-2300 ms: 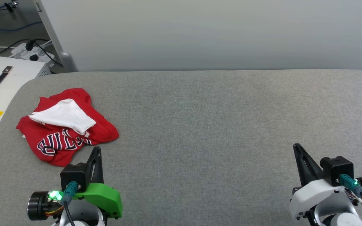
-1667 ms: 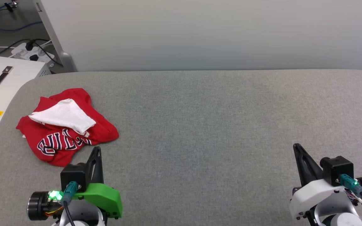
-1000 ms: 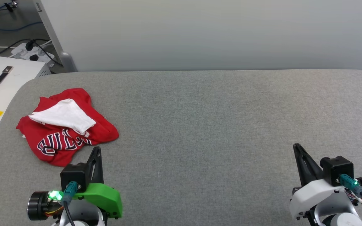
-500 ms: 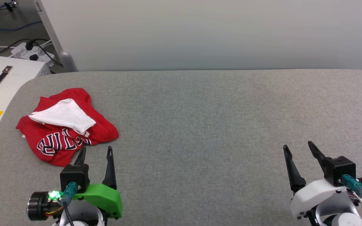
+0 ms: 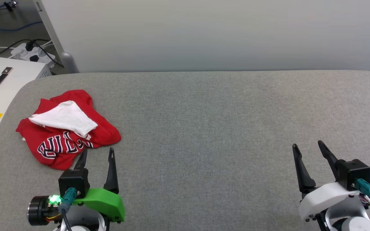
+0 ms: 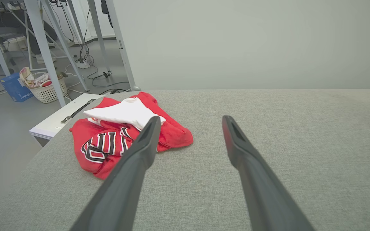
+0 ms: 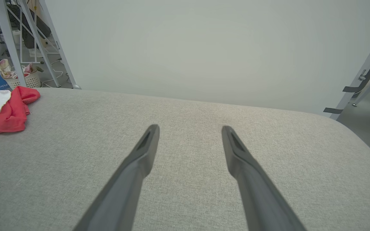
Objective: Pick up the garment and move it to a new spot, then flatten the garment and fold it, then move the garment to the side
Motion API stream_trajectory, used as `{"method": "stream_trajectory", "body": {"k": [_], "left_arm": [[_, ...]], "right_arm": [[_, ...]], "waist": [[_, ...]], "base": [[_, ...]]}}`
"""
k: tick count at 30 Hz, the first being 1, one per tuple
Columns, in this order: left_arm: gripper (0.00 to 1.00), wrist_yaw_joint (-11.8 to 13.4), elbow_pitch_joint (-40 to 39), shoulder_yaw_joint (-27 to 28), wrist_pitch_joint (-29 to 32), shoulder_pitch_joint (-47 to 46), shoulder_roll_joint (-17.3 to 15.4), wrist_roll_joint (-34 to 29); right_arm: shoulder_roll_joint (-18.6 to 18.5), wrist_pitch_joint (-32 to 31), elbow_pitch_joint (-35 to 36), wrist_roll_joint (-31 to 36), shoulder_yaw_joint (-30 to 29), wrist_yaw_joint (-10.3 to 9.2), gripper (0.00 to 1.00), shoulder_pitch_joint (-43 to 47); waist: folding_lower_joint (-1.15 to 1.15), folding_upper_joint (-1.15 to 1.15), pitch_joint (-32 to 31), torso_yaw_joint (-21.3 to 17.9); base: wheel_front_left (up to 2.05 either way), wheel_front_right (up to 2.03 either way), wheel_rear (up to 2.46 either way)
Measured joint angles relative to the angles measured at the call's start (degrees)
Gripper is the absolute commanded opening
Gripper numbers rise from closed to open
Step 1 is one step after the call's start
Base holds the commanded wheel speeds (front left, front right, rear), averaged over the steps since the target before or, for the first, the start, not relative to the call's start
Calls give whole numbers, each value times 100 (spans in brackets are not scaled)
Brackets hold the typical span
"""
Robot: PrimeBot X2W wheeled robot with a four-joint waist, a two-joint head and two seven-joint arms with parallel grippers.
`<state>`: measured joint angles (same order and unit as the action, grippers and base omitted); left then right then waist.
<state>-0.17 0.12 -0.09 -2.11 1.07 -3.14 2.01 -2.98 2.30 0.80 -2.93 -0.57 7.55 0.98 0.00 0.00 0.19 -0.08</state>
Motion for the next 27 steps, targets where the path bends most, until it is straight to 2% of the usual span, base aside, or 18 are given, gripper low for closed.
{"method": "stream_trajectory", "body": {"k": [27], "left_arm": [[100, -2, 98, -18, -339, 4, 1, 211]], "right_arm": [[1, 332, 65, -233, -54, 0, 100, 83]], "waist": [[0, 0, 11, 0]], "base": [[0, 0, 0]]}}
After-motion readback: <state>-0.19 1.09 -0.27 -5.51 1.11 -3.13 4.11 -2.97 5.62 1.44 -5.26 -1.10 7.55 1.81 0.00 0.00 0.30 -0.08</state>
